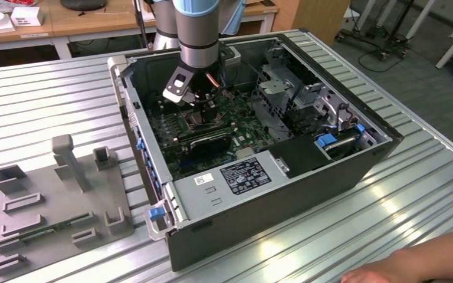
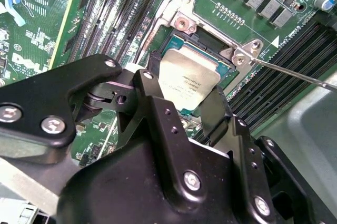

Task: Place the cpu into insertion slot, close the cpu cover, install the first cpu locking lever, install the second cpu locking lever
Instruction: 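Place the cpu into insertion slot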

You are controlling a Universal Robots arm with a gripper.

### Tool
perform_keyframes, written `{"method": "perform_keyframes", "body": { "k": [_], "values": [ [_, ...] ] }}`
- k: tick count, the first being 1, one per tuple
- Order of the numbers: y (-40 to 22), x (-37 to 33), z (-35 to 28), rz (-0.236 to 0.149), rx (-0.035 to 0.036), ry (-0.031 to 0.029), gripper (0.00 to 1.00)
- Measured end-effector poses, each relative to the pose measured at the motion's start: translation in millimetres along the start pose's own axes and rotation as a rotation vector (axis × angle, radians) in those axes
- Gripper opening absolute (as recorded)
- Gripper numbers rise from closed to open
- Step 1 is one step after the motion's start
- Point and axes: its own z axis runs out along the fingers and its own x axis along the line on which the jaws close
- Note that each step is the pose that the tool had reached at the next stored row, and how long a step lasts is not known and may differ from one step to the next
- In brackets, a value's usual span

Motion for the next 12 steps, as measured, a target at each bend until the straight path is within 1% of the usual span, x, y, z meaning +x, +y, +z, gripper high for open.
{"method": "perform_keyframes", "body": {
  "k": [3,4,5,6,12],
  "values": [
    [0.2,0.2,0.6,0.000,-0.0011,0.0014,0.55],
    [0.1,0.2,0.4,0.000,-0.0007,0.0010,0.61],
    [0.0,0.1,0.2,0.000,-0.0003,0.0004,0.61],
    [0.0,0.0,0.1,0.000,-0.0001,0.0002,0.67],
    [0.0,0.0,-0.2,0.000,0.0000,0.0000,0.67]
  ]
}}
